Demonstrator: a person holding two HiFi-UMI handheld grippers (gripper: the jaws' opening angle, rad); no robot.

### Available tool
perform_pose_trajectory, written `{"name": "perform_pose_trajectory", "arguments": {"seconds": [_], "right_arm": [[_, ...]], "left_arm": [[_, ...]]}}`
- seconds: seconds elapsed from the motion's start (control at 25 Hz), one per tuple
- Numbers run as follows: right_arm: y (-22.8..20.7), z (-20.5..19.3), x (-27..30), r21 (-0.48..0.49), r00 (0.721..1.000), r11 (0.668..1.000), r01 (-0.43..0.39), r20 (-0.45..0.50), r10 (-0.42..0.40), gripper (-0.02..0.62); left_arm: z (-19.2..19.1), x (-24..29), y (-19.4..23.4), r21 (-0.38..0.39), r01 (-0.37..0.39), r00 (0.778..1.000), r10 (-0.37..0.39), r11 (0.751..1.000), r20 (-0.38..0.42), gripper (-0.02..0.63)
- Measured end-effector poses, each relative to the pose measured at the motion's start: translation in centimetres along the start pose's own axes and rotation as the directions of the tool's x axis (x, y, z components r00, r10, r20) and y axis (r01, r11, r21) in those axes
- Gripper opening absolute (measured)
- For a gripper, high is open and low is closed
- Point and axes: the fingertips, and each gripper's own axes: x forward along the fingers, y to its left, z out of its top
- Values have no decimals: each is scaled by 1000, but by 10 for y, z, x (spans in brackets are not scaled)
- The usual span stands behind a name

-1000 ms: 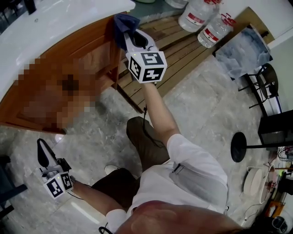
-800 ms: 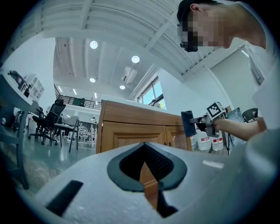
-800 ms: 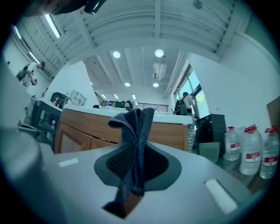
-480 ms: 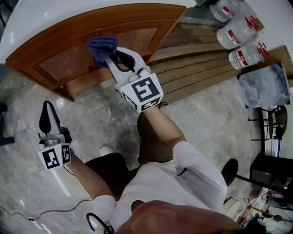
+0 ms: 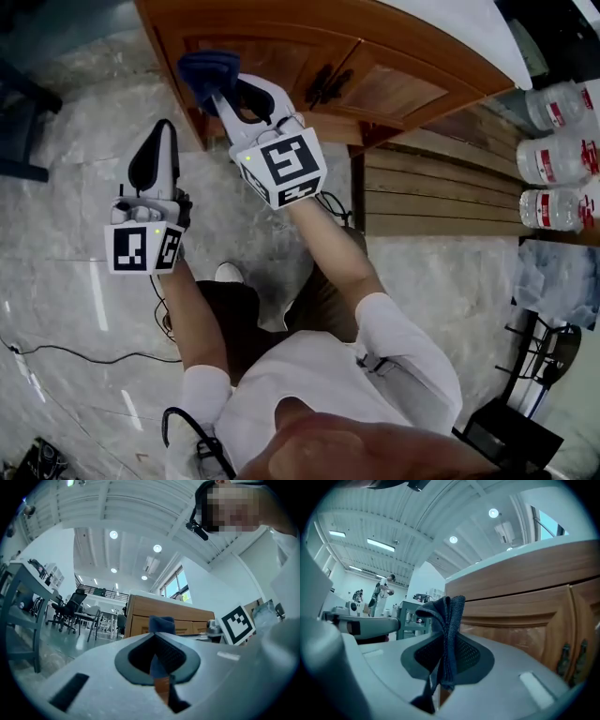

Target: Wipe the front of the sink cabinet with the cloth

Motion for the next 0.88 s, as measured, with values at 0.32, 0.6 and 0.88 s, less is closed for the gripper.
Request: {"name": "perform_pose_trajectory", "arguments": {"seconds": [0.32,0.6,0.88], "right_arm": [[22,-5,65,92,1000,996,8,28,-10,72],[3,-11,75,82,996,993,87,9,-88,72],[-16,-9,60,64,989,987,145,13,-146,72]], "left_arm": [[9,-8,15,-82,-24,998,28,996,53,5],[9,-9,19,-96,-11,998,16,995,57,5],[3,-5,20,-101,-4,999,9,995,48,5]]}}
